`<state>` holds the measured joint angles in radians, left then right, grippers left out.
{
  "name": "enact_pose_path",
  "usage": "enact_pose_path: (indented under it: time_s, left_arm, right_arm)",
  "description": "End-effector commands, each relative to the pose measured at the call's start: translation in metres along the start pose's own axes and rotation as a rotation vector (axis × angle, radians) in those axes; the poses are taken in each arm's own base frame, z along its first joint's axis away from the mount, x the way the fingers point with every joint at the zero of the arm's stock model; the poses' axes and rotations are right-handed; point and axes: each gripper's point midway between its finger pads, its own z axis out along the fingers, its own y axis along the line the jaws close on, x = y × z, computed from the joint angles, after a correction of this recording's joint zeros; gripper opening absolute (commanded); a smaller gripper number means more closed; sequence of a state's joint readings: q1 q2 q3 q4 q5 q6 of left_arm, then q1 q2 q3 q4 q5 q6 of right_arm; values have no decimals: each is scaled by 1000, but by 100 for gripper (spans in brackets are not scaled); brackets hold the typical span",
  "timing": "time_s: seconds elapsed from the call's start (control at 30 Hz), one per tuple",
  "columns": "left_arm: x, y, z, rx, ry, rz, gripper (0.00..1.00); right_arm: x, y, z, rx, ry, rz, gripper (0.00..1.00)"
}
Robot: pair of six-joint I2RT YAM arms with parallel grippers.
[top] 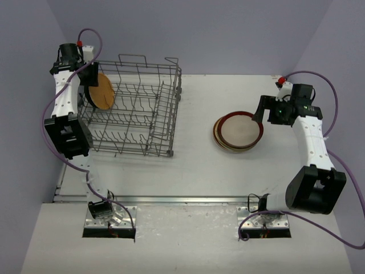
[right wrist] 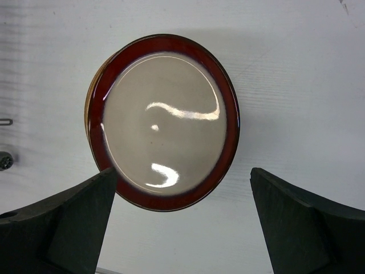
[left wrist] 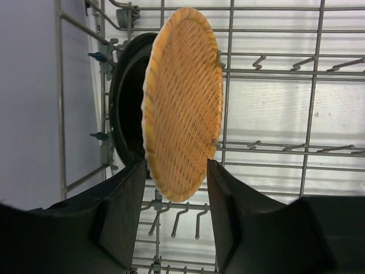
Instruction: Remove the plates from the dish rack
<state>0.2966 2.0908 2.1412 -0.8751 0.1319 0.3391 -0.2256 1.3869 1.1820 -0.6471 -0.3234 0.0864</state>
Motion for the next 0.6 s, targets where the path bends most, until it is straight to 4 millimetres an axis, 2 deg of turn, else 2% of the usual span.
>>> enact_pose_path:
  time_s: [0.0, 0.17, 0.27, 0.5, 0.57]
  left_arm:
    - [-6, -5, 22, 41, -20, -13, 45]
    - [0, -4, 41, 32, -8, -34, 45]
    - [2, -9, 48, 41, -4, -34, 41]
    - [-9, -16, 27, 54, -63, -31, 6]
    - [-24, -13, 8, 29, -110, -35, 0]
  right_arm:
    - [-12, 7, -4, -28, -48, -17, 99]
    - [-11, 9, -3, -41, -40, -16, 99]
    - [-10, 10, -3, -50, -33, -14, 99]
    - [-13, 14, -6, -63, -46, -20, 99]
    - [-14, 16, -8, -71, -52, -19, 99]
